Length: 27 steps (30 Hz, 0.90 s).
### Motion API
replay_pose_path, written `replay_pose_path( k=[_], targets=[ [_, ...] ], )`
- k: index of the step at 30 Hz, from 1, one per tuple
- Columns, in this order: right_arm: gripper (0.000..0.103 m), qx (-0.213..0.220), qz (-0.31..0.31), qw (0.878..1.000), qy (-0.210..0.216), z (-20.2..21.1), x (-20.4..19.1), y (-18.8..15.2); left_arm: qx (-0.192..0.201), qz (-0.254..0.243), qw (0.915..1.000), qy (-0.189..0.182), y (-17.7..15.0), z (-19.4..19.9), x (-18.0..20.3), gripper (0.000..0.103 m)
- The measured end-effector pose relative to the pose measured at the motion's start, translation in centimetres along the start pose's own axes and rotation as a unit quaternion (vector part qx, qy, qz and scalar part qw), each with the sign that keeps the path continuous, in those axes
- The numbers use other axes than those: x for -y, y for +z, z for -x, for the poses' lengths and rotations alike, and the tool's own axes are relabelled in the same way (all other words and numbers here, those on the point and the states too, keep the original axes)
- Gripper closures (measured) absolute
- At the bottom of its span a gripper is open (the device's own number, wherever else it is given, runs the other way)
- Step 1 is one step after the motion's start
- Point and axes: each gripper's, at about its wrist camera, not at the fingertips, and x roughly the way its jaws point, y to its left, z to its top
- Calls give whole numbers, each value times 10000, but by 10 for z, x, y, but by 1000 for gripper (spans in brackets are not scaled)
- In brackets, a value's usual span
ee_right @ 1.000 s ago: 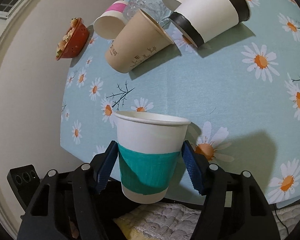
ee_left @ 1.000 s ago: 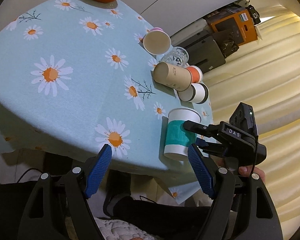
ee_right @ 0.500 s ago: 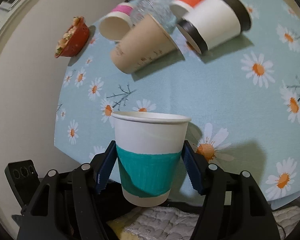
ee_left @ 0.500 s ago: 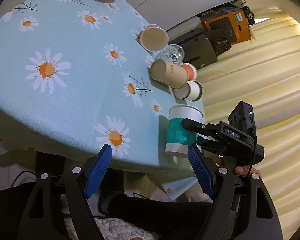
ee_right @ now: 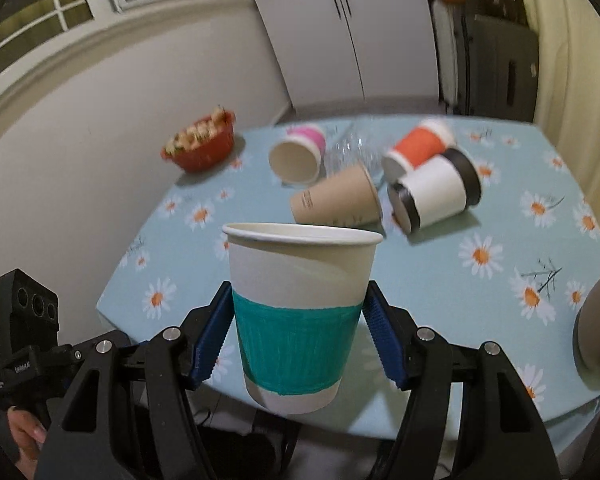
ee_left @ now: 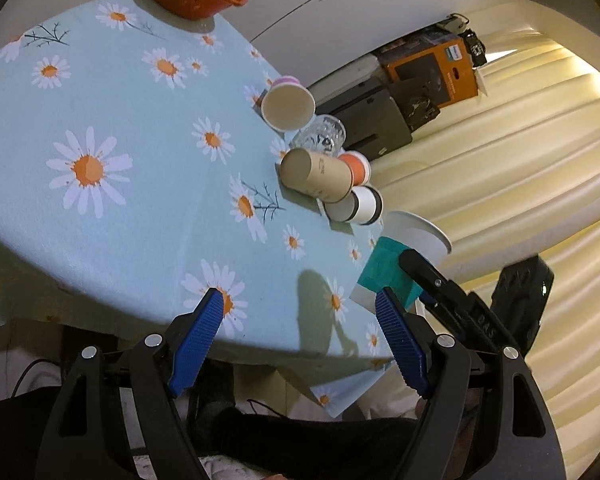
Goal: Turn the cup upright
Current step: 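Rotate the held cup with the right tool until its rim faces up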
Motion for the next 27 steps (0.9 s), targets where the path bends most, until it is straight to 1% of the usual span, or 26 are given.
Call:
replay_pose_path(
  k=[3,5,6,8,9,12,15,17,22,27],
  targets=[
    [38,370,61,9993,17,5,-3,-5,162,-47,9998,90,2,4,1,26],
    [38,653,79,9978,14,7,-6,-9,221,-58,9997,88,3,6,1,26],
    [38,844,124,9964,-18,9,-8,-12,246,-52,9996,88,4,6,1,26],
    [38,1080,208,9939,-97,10,-11,-18,295,-32,9995,106,5,8,-1,26],
    [38,1284,264,9912,-176,10,-14,-23,340,16,9994,105,6,9,-3,26],
    [38,1632,422,9851,-330,5,-20,-33,454,65,9989,117,8,14,-6,26],
    [38,2096,553,9746,-566,0,-25,-43,582,32,9981,192,9,18,-6,26],
    [38,2326,598,9682,-697,-4,-26,-50,625,12,9978,219,9,20,-6,26],
    [38,2626,618,9582,-953,-21,-26,-62,700,-70,9972,239,10,23,-4,26],
    [38,2690,901,9513,-1205,-39,-28,-75,717,-93,9970,270,10,22,-5,26]
  ],
)
